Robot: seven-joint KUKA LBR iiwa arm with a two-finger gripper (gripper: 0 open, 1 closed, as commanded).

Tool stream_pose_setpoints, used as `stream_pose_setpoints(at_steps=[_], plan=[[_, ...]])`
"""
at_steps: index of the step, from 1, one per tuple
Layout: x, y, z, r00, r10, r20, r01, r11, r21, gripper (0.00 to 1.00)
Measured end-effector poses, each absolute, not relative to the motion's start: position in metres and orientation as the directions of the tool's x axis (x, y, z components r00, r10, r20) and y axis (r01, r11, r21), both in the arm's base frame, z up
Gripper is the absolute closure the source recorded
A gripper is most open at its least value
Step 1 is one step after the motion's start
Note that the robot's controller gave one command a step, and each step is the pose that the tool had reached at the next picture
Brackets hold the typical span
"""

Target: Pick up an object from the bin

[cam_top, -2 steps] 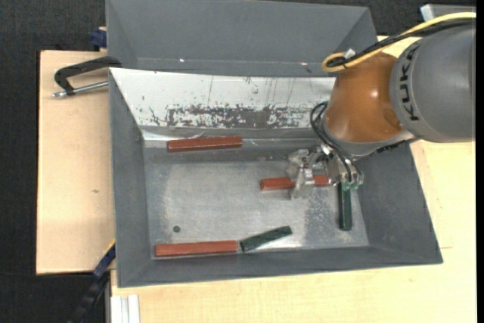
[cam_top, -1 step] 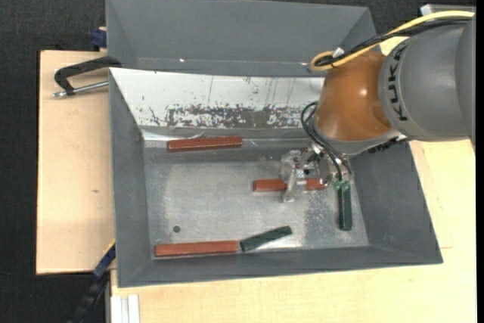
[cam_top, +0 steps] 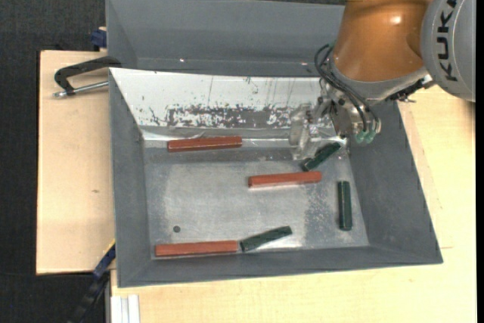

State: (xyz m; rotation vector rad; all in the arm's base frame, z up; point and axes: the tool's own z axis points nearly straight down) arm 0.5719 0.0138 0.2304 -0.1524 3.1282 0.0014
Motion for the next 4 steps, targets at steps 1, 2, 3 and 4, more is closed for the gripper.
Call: stream_pose_setpoints(at_steps=[1, 2, 3, 4], plan=[[0.5710, 0.0135, 0.2290, -0.995, -0.097, -0.006, -0.097, 0.995, 0.001, 0.00], [0.5710, 0.0135, 0.2290, -0.995, -0.096, -0.006, -0.096, 0.995, 0.001, 1.00], [0.5710, 0.0135, 0.2290, -0.995, -0.096, -0.006, -0.096, 0.995, 0.001, 0.00], [0.5710, 0.0135, 0.2290, -0.995, -0.096, -0.006, -0.096, 0.995, 0.001, 0.00]])
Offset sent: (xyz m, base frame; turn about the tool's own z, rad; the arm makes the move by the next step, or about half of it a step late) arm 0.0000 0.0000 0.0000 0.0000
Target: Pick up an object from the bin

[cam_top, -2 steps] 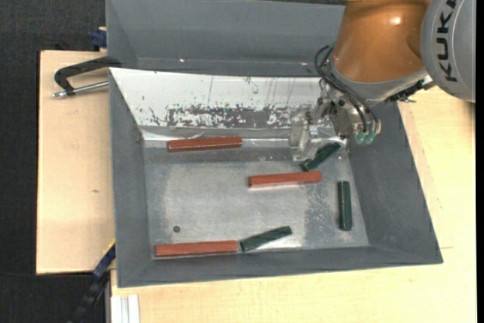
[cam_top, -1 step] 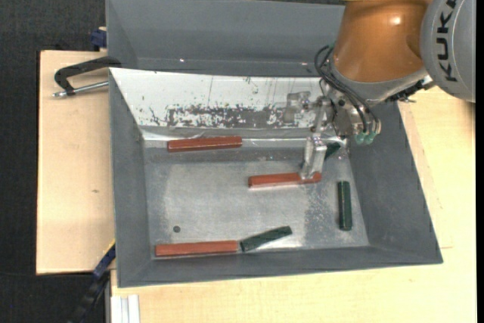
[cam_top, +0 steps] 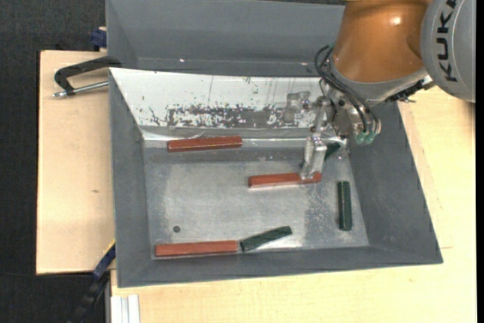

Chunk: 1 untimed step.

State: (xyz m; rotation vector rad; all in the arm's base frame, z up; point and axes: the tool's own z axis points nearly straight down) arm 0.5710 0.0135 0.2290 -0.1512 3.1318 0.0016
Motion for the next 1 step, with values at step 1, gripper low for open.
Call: stream_pose_setpoints(at_steps=[1], plan=[[0.5711, 0.0127, 0.1829, -0.985, -0.170, -0.008, -0.170, 0.986, 0.000, 0.00]])
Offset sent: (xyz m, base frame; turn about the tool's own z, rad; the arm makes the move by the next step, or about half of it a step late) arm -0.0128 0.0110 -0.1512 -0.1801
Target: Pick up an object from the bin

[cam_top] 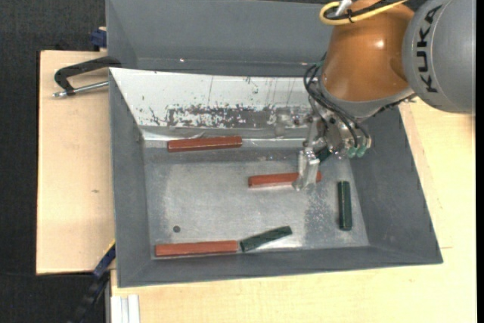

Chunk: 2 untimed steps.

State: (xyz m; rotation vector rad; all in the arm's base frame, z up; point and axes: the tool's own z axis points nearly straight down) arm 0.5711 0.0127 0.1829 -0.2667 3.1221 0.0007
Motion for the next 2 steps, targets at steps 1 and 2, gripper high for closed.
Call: stream_pose_setpoints(at_steps=[1, 2], plan=[[0.565, 0.020, 0.115, -0.971, -0.238, -0.006, -0.238, 0.971, 0.000, 0.00], [0.573, 0.003, 0.071, -0.981, -0.192, -0.002, -0.192, 0.981, 0.001, 1.00]])
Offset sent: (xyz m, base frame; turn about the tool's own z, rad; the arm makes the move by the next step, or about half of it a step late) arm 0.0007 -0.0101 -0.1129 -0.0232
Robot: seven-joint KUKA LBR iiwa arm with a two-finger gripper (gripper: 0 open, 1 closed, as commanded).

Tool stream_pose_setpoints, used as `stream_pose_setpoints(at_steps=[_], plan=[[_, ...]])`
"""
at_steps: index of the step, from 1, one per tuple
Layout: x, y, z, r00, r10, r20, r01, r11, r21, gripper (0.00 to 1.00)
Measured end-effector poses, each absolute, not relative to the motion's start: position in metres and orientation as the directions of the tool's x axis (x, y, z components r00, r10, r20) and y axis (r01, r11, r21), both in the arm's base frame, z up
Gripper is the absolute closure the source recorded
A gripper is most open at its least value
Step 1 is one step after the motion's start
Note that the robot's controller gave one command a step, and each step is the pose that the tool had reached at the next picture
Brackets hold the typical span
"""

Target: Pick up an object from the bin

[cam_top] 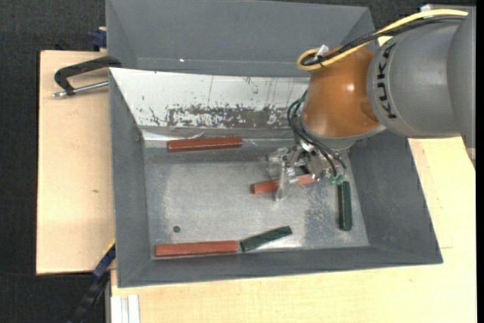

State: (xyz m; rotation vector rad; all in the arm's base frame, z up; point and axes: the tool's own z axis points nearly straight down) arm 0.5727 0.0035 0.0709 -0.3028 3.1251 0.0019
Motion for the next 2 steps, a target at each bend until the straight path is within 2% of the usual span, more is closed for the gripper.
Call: stream_pose_setpoints(at_steps=[1, 2], plan=[[0.5727, 0.0035, 0.0708, -0.981, -0.192, -0.002, -0.192, 0.981, 0.001, 0.00], [0.5726, 0.0035, 0.0708, -0.981, -0.192, -0.002, -0.192, 0.981, 0.001, 1.00]])
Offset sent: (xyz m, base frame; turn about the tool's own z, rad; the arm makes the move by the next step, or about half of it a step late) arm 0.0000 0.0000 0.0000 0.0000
